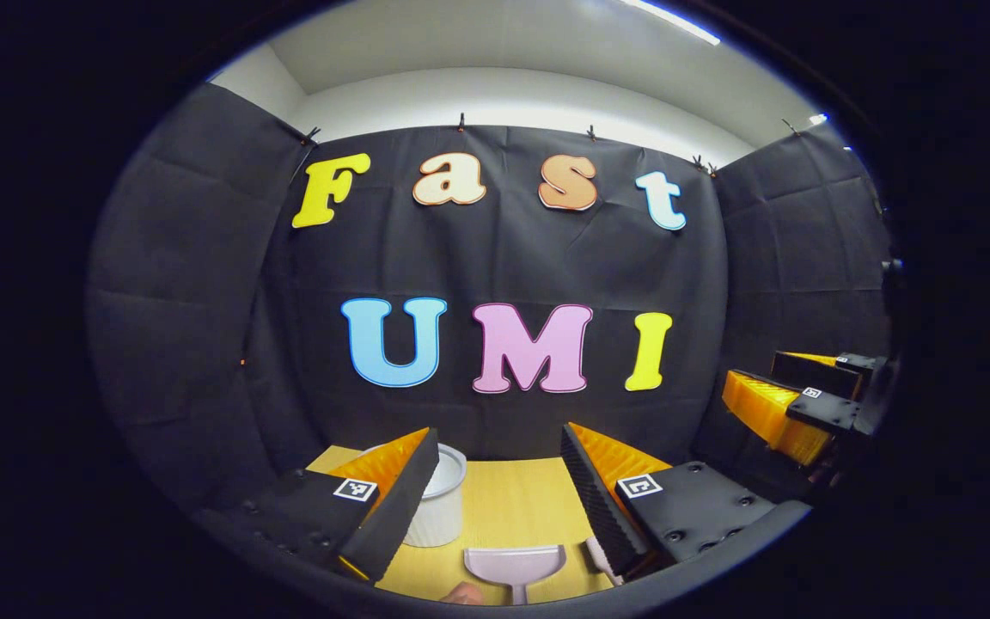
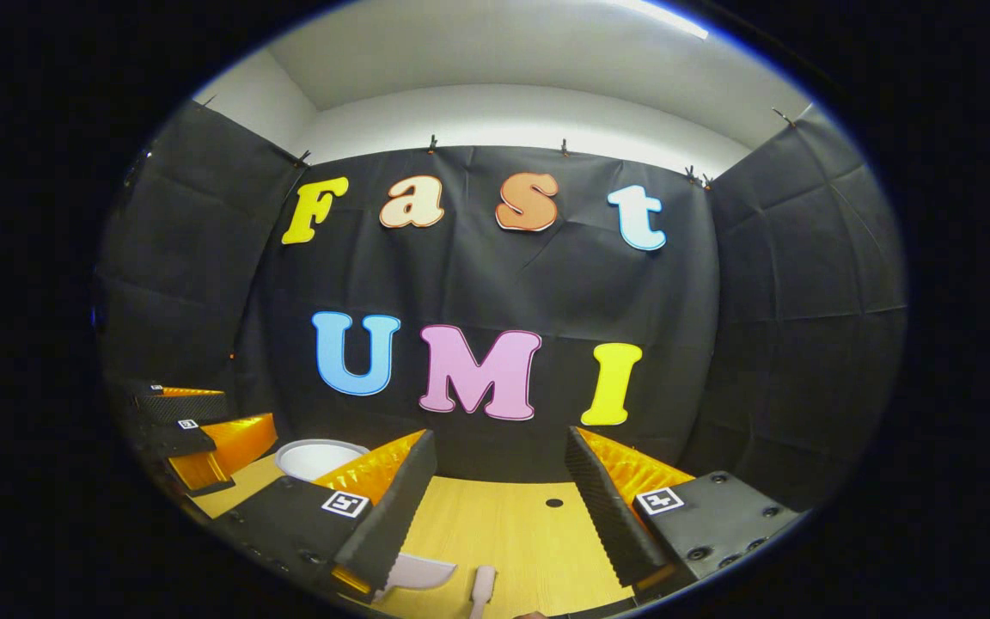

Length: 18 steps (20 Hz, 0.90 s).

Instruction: Pick up the small broom and dustpan from the desktop, sweep the trash into the dustpan with the broom, and then empty the trash into the garbage bin.

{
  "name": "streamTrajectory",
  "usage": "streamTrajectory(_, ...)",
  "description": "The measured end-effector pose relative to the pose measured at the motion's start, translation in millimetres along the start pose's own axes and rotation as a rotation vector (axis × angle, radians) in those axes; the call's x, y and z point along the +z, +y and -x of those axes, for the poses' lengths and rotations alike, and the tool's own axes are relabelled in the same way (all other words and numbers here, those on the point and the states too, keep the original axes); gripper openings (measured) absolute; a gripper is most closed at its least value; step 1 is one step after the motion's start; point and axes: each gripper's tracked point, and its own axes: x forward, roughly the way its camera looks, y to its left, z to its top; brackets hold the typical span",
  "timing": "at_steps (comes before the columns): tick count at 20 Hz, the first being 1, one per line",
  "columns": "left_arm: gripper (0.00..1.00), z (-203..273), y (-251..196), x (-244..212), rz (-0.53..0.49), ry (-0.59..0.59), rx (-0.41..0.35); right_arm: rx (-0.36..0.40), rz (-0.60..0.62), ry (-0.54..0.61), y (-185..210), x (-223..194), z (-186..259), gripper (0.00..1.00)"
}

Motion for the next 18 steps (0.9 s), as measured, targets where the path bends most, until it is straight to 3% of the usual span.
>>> streamTrajectory(9,0.85,-19,-41,8,-0.067,-0.013,-0.103,-0.024,-0.043,0.014,-15,-4,-6,0.96)
streamTrajectory(18,0.84,-38,-88,20,-0.074,-0.023,-0.225,-0.109,-0.054,0.014,-51,2,2,0.96)
